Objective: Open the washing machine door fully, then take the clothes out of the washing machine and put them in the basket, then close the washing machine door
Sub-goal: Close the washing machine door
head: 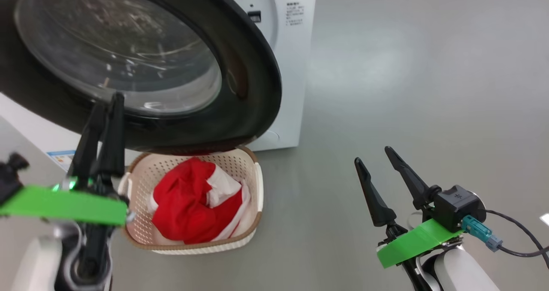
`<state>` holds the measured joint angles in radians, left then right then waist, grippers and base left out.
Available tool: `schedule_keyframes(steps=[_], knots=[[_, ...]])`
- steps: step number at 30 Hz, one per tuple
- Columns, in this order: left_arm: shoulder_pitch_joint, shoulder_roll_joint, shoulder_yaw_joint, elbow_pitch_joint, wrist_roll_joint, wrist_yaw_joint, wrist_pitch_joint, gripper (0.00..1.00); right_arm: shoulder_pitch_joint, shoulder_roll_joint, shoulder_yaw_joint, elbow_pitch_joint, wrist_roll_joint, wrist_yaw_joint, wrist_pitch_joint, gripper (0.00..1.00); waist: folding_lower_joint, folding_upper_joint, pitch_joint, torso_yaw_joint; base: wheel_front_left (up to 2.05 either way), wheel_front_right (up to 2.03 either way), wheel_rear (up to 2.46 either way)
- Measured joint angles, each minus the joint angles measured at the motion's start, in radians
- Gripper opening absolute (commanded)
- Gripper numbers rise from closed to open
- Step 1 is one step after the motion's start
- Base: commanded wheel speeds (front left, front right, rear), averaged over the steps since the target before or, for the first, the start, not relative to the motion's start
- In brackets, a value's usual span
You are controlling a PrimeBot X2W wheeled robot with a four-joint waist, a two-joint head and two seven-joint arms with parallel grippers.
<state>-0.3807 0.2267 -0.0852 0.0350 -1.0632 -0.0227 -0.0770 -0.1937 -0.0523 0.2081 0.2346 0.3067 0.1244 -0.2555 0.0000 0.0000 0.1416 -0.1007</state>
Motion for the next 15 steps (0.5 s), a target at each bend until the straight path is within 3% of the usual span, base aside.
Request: schedule_keyframes(steps=[7,15], knots=[[0.172,0.072,-0.023,-0.073,0.214,0.038,-0.112,1.00,0.008,0.000,-0.009,-0.010,-0.009,0.000,0.000,1.00,0.0000,0.0000,-0.059,0.025,0.00,0.00,0.00],[0.356,0.083,-0.036,-0.130,0.419,0.104,-0.164,1.00,0.071,-0.001,-0.036,-0.022,-0.018,0.000,0.000,1.00,0.0000,0.0000,-0.115,0.035,0.00,0.00,0.00]])
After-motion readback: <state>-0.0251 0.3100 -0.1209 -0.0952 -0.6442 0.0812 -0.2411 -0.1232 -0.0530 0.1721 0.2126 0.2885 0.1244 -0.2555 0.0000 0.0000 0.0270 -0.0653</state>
